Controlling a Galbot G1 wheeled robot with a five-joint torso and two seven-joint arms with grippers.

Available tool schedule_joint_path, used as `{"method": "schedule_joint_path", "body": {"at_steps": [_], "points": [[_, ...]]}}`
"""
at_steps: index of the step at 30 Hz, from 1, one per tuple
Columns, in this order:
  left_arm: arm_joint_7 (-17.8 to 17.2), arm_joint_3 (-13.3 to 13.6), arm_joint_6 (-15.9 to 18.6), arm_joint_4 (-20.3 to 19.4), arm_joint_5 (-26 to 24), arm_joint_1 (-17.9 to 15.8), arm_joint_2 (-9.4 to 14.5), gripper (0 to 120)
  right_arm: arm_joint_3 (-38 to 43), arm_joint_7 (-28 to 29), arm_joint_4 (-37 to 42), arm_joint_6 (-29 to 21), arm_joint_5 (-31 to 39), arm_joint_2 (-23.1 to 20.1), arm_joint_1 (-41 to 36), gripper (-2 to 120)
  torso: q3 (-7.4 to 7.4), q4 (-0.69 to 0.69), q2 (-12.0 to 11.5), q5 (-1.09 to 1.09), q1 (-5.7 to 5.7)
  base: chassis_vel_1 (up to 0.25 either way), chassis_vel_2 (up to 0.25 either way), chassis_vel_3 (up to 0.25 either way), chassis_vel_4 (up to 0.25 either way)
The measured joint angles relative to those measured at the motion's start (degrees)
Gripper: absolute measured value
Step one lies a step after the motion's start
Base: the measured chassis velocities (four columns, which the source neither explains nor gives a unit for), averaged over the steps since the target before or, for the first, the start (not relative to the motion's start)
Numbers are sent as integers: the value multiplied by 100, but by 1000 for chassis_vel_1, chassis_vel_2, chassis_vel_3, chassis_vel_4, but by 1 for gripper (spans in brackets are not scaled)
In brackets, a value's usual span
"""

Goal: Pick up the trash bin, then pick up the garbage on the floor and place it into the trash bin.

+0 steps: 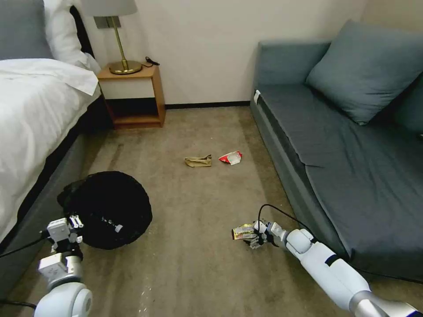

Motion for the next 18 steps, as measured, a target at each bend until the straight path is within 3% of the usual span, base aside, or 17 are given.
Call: {"method": "schedule_joint_path", "body": {"at_steps": [11,18], "points": [[5,-14,-6,-2,1,21,-21,7,108,-365,-355,5,-82,92,188,99,0,0,0,0,0,0,0,0,0],[25,-26,-37,-2,7,44,-52,7,190,-625,-474,71,-227,117,201,76,0,0,0,-2,0,0,0,0,0]]}}
